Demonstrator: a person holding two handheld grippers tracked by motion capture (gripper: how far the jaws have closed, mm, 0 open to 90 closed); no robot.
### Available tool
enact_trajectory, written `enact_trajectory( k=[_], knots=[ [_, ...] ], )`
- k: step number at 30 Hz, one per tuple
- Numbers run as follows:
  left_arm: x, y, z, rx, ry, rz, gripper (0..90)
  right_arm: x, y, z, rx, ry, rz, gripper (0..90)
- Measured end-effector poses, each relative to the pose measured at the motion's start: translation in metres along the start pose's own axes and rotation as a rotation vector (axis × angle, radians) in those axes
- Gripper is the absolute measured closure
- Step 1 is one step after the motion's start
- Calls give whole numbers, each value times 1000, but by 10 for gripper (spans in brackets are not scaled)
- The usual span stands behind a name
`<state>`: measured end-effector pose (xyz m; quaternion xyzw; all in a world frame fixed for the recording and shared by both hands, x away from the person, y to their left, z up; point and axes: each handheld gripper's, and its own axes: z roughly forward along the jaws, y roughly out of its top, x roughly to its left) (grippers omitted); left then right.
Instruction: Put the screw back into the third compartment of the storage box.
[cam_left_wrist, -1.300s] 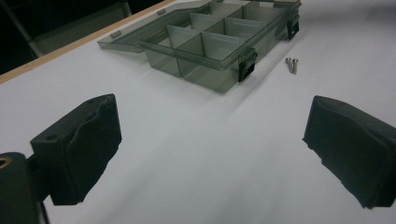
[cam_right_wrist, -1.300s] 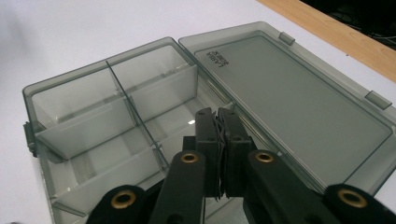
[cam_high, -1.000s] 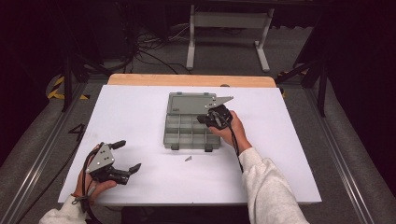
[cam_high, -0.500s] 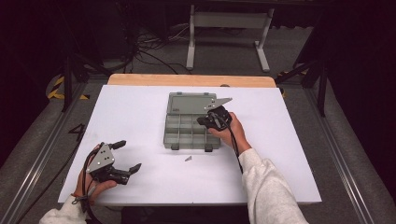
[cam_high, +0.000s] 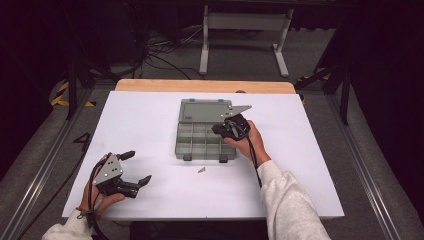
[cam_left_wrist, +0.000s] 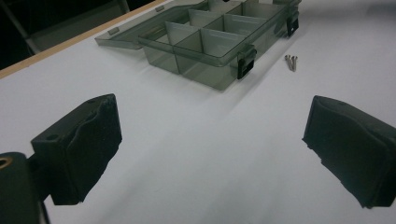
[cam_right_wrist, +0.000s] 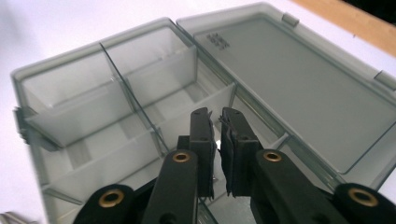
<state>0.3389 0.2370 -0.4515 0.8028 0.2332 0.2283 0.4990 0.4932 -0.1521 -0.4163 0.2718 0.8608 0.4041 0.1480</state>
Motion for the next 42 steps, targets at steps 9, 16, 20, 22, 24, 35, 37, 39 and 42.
enact_trajectory(
  k=[9, 16, 20, 22, 24, 35, 37, 39, 42],
  knots=[
    [0, 0, 1, 2, -1, -2, 47, 14, -2, -26, -113, 23, -33, 721],
    [-1, 0, 1, 4, -1, -1, 47, 22, -10, -39, -167, 18, -51, 575],
    [-1, 0, 1, 7, -2, 3, 47, 27, -14, -48, -182, 2, -68, 456],
    [-1, 0, 2, 8, -3, 4, 47, 30, -16, -53, -191, -4, -79, 403],
    [-2, 0, 1, 11, -2, 3, 47, 33, -19, -58, -211, -3, -80, 330],
    [-2, 1, 1, 9, 3, 6, 43, 54, -32, -81, -250, 18, -129, 188],
    [-2, 1, 1, 12, 6, 5, 42, 59, -35, -82, -246, 22, -141, 173],
    [-2, 1, 0, 8, 13, 1, 36, 64, -38, -84, -240, 24, -151, 163],
    [-1, 0, 0, 6, 15, -4, 35, 68, -43, -84, -231, 43, -150, 132]
  ],
)
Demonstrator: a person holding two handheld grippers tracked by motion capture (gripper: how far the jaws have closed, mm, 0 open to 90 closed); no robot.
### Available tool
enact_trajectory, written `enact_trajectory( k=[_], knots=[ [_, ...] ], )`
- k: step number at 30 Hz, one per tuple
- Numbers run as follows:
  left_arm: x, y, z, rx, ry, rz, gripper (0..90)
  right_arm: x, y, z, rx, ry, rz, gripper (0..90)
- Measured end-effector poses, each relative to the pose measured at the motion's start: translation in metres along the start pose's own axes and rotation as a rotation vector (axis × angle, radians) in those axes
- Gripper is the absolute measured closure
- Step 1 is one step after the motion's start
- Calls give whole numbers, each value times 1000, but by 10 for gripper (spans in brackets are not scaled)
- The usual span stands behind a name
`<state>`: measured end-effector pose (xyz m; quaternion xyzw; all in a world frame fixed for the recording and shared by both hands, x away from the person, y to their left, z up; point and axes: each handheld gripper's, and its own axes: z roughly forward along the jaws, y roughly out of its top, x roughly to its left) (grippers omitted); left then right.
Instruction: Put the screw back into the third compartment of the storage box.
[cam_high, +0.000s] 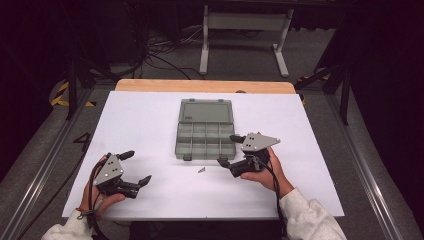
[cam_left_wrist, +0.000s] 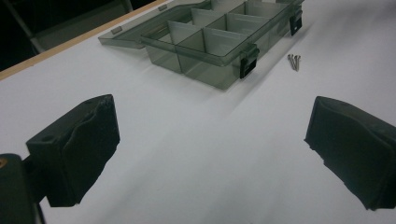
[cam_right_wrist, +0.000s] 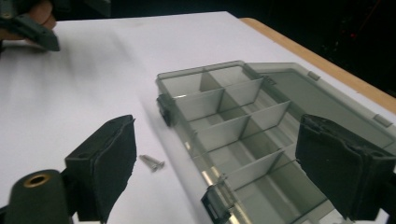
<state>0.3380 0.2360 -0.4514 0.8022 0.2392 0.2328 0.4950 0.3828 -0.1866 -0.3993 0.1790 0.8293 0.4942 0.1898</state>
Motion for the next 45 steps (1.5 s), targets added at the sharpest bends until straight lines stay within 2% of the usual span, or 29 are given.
enact_trajectory(
  k=[2, 3, 8, 9, 14, 16, 24, 33, 37, 45],
  knots=[
    [0, 0, 0, 3, -2, 7, 33, 4, -3, 0, 16, -4, -8, 106],
    [-1, 0, 0, 6, -3, 7, 33, 6, -5, 1, 26, 10, -13, 95],
    [0, 0, 0, 8, -5, 6, 33, 19, -12, 4, 68, 18, -64, 79],
    [-1, 0, 0, 11, -6, 11, 34, 21, -13, 5, 71, 37, -65, 74],
    [-1, 1, 1, 10, -5, 14, 33, 27, -17, 11, 99, 72, -74, 74],
    [-1, 1, 1, 12, -5, 15, 33, 29, -19, 15, 116, 72, -86, 77],
    [-1, 1, 1, 5, -7, 11, 34, 34, -23, 28, 138, 144, -65, 200],
    [-2, 1, 2, 2, -8, 13, 34, 39, -26, 58, 208, 214, -61, 364],
    [-2, 1, 2, -2, -11, 15, 34, 42, -26, 71, 223, 220, -58, 422],
    [0, 1, 1, -5, -4, 7, 35, 42, -24, 81, 230, 220, -60, 432]
  ],
)
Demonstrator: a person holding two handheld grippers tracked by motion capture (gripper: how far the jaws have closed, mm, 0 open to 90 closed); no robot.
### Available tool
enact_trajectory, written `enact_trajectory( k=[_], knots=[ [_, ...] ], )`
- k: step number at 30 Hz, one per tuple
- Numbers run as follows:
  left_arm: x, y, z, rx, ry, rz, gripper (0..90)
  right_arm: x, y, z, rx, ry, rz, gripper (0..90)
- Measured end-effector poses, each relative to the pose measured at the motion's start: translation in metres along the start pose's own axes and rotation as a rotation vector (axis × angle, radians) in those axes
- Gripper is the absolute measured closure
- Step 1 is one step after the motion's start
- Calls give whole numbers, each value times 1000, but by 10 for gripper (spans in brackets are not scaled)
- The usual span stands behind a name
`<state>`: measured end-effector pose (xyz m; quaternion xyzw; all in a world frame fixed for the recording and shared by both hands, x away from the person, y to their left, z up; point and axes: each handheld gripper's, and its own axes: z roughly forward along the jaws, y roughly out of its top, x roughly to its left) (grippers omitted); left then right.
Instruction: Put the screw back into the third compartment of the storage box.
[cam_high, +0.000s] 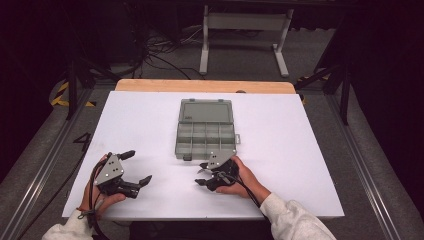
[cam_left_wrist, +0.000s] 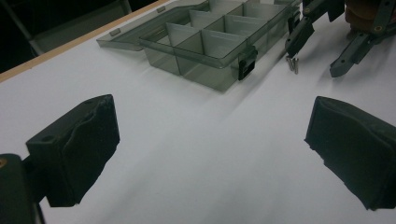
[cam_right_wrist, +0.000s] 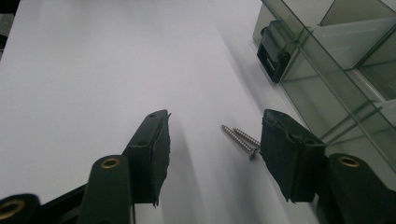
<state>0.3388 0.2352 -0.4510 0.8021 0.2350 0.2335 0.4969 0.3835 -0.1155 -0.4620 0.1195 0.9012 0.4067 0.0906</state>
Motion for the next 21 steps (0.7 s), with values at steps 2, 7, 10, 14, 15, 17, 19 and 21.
enact_trajectory(
  k=[2, 7, 10, 14, 15, 17, 19, 21],
  knots=[
    [1, 0, 0, 0, 7, -1, 35, 0, 1, 1, 1, 1, -2, 433],
    [5, -2, 0, 1, 26, -25, 37, -1, 3, 4, 20, 7, -7, 530],
    [8, -2, 0, -3, 30, -36, 38, -2, 4, 4, 31, 46, -9, 622],
    [9, -3, 0, -6, 30, -43, 38, -3, 5, 4, 43, 67, -4, 704],
    [9, -3, 0, -8, 30, -45, 38, -3, 6, 4, 47, 69, -7, 741],
    [9, -3, 0, -8, 33, -47, 38, -3, 5, 3, 48, 80, -13, 821],
    [9, -3, 0, -8, 33, -48, 39, -4, 5, 3, 47, 82, -13, 859],
    [10, -3, 0, -7, 36, -50, 39, -4, 5, 3, 51, 82, -22, 885]
  ],
)
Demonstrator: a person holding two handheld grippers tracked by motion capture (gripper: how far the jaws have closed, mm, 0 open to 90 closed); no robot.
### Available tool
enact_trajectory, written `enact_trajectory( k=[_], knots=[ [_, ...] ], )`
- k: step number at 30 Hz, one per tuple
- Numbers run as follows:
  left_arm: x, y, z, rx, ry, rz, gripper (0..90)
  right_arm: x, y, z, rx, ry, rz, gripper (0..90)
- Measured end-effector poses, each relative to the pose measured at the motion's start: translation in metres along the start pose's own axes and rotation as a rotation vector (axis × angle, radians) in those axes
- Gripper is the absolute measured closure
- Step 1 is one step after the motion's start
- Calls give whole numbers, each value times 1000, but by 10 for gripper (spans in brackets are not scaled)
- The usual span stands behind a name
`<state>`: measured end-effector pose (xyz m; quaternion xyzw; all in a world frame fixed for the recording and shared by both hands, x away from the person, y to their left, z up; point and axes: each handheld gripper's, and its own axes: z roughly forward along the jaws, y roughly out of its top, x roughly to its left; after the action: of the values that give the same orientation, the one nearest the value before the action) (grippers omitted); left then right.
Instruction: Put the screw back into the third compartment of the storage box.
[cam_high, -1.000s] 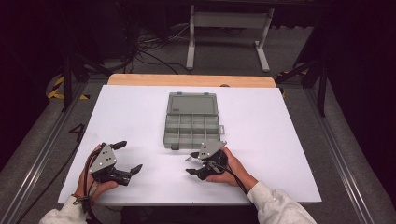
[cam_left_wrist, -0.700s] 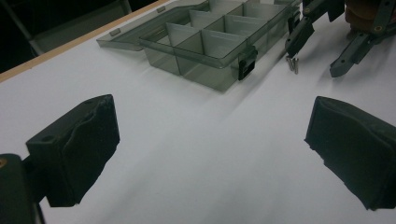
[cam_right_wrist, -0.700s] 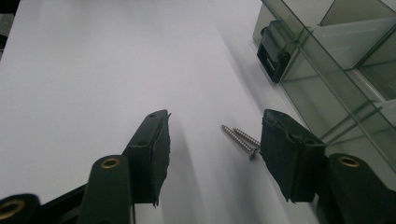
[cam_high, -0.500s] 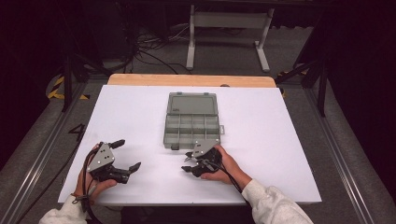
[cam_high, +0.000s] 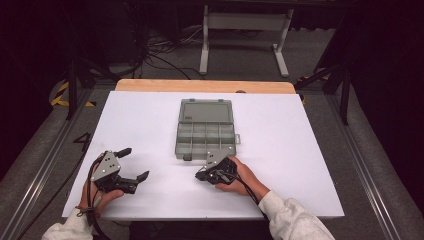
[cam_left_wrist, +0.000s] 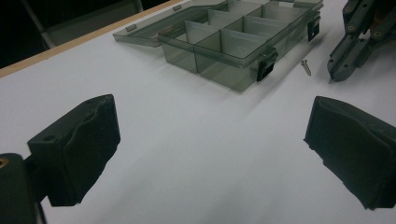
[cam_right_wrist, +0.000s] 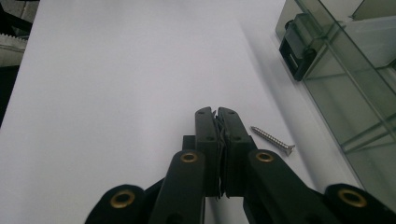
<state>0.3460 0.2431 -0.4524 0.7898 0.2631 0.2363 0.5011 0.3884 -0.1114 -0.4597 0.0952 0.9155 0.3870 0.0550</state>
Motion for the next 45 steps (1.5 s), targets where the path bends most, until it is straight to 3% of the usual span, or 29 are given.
enact_trajectory(
  k=[7, 23, 36, 41, 45],
  knots=[
    [6, -2, 0, -7, 16, -33, 38, 2, 0, -2, 0, -24, -3, 887],
    [11, -4, 1, 8, 82, -65, 47, -6, 5, -33, -117, -90, 26, 888],
    [11, -4, 3, -5, 96, -83, 50, -31, 18, -64, -214, -168, 78, 888],
    [11, -4, 5, -8, 92, -84, 48, -43, 24, -68, -246, -186, 107, 888],
    [11, -2, 8, -11, 91, -79, 45, -56, 28, -67, -234, -224, 120, 888]
  ],
)
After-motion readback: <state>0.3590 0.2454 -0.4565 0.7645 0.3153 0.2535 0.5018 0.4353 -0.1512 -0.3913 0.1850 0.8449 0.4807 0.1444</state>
